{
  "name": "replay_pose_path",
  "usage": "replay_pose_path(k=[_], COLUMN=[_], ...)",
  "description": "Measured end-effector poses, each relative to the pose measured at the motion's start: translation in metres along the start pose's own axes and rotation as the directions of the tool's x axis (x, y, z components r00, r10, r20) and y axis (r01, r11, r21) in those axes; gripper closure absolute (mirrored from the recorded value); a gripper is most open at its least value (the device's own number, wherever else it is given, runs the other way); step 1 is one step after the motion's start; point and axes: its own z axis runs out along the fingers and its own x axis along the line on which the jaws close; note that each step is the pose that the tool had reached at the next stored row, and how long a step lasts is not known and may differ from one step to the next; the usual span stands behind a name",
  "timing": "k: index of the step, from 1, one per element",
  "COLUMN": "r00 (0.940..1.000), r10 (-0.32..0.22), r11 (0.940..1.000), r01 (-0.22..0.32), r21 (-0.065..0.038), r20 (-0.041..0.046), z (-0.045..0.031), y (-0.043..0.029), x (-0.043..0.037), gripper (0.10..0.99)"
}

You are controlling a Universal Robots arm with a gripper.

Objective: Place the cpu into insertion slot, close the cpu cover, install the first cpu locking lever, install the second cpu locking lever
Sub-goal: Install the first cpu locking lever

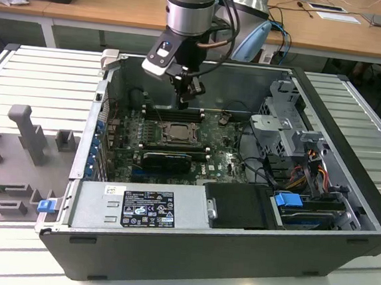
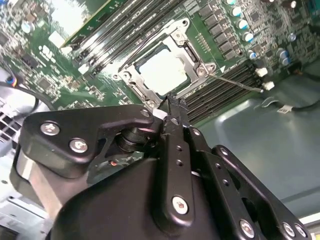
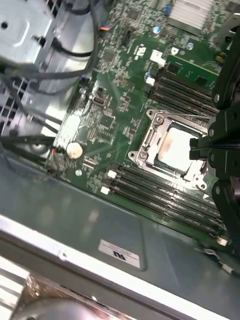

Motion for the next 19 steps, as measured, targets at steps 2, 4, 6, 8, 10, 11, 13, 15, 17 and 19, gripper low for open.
replay_pose_path(k=[2,4,6,8,10,11,13,15,17,19], r00=[0.9995,0.9978,0.9953,0.9927,0.9888,0.9870,0.9817,0.9753,0.9689,0.9612], r10=[-0.032,-0.067,-0.096,-0.120,-0.149,-0.161,-0.190,-0.220,-0.247,-0.275], r11=[0.9995,0.9978,0.9954,0.9927,0.9889,0.9870,0.9818,0.9754,0.9690,0.9613], r01=[0.032,0.067,0.096,0.120,0.149,0.161,0.190,0.220,0.247,0.275], r21=[0.001,0.001,0.002,0.002,0.002,0.002,0.003,0.003,0.003,0.003], r20=[-0.0020,-0.0041,-0.0061,-0.0076,-0.0095,-0.0102,-0.0121,-0.0141,-0.0159,-0.0178], z=[0.0000,0.0000,0.0000,0.0000,0.0000,0.0000,0.0000,0.0000,0.0000,0.0000], y=[0.0000,0.0000,0.0000,0.0000,0.0000,0.0000,0.0000,0.0000,0.0000,0.0000], x=[0.0000,0.0000,0.0000,0.0000,0.0000,0.0000,0.0000,0.0000,0.0000,0.0000], gripper=[0.980,0.980,0.980,0.980,0.980,0.980,0.980,0.980,0.980,0.980])
